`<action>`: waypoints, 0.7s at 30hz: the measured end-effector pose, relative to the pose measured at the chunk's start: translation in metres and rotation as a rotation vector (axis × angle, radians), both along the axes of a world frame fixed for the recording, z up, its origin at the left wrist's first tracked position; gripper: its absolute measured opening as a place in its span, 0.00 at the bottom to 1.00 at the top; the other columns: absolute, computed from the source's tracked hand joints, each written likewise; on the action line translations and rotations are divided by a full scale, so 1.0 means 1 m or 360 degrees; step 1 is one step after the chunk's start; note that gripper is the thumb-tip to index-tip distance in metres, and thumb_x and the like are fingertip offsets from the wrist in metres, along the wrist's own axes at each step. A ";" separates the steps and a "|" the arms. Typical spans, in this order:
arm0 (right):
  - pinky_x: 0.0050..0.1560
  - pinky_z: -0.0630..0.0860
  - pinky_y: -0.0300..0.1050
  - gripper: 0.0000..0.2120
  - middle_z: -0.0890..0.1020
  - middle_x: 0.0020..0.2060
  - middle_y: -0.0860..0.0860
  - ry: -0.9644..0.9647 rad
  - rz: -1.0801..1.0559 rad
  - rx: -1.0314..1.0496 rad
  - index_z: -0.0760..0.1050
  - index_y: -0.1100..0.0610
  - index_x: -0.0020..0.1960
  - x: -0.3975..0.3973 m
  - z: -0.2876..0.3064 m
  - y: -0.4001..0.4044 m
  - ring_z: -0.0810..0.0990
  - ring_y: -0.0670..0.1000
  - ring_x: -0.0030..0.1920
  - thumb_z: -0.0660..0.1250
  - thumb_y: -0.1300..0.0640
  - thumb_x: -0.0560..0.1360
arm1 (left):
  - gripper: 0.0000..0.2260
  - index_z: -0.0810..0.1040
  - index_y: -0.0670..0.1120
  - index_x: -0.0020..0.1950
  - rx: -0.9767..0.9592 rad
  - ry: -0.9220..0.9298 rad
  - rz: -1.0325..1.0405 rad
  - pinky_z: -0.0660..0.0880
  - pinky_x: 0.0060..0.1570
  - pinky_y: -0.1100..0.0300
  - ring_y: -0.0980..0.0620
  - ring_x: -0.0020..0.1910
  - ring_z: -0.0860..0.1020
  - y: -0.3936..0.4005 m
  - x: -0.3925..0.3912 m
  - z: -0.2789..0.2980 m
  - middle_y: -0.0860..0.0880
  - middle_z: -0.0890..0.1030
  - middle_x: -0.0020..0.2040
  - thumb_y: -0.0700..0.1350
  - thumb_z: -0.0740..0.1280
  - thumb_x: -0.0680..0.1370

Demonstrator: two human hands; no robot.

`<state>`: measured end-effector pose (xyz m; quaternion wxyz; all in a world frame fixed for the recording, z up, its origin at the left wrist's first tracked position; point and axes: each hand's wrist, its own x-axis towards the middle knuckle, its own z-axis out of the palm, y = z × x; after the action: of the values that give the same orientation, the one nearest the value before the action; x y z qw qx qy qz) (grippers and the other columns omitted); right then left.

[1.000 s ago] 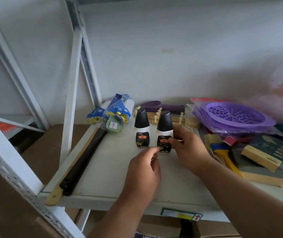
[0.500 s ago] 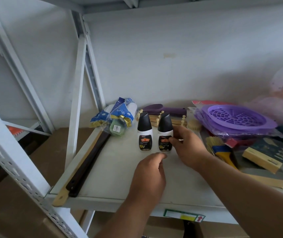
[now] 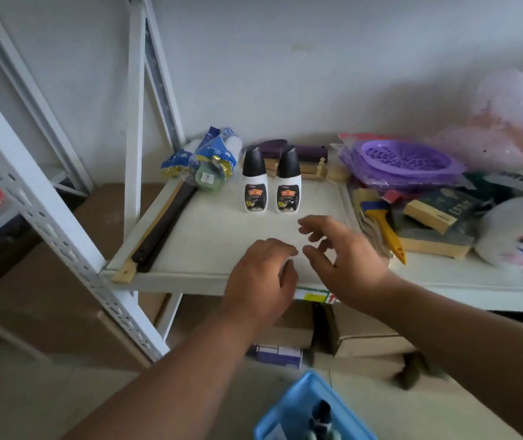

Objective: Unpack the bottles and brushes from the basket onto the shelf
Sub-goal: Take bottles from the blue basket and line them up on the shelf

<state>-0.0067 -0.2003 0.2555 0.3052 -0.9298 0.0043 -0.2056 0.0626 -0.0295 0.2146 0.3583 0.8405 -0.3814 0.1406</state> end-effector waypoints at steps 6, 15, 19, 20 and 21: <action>0.60 0.69 0.28 0.19 0.82 0.56 0.53 0.0111 0.0436 -0.0238 0.78 0.60 0.67 -0.064 -0.057 0.001 0.77 0.45 0.54 0.71 0.68 0.77 | 0.08 0.84 0.40 0.55 0.0215 -0.0038 -0.0174 0.77 0.53 0.49 0.40 0.52 0.81 0.020 -0.055 -0.055 0.41 0.84 0.50 0.37 0.69 0.77; 0.69 0.73 0.50 0.18 0.77 0.70 0.51 0.1075 0.0542 -0.0423 0.78 0.51 0.71 -0.088 -0.168 -0.004 0.77 0.53 0.68 0.65 0.58 0.82 | 0.17 0.81 0.45 0.70 0.0745 0.0820 -0.0093 0.75 0.68 0.51 0.42 0.70 0.78 0.016 -0.090 -0.182 0.44 0.82 0.68 0.43 0.70 0.81; 0.70 0.73 0.49 0.19 0.75 0.71 0.48 0.1291 0.0492 -0.0395 0.76 0.48 0.72 -0.084 -0.204 -0.014 0.77 0.51 0.69 0.65 0.55 0.82 | 0.20 0.79 0.48 0.72 0.0871 0.1057 -0.0088 0.77 0.69 0.49 0.44 0.70 0.78 -0.002 -0.094 -0.214 0.46 0.81 0.68 0.45 0.71 0.80; 0.69 0.74 0.49 0.19 0.76 0.70 0.48 0.1316 0.0478 -0.0388 0.76 0.47 0.72 -0.083 -0.211 -0.017 0.77 0.51 0.68 0.65 0.55 0.82 | 0.20 0.79 0.49 0.72 0.0887 0.1096 -0.0082 0.78 0.69 0.48 0.44 0.69 0.79 -0.006 -0.097 -0.218 0.46 0.82 0.68 0.45 0.71 0.79; 0.68 0.75 0.48 0.18 0.76 0.69 0.48 0.1339 0.0457 -0.0381 0.76 0.47 0.71 -0.082 -0.220 -0.021 0.77 0.51 0.68 0.65 0.55 0.82 | 0.20 0.79 0.49 0.71 0.0903 0.1136 -0.0076 0.79 0.68 0.48 0.44 0.68 0.80 -0.011 -0.099 -0.224 0.46 0.82 0.67 0.44 0.71 0.78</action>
<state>-0.0887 -0.2210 0.0359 0.1929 -0.9523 -0.0247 0.2352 -0.0361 -0.0402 -0.0092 0.2262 0.8922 -0.2765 -0.2763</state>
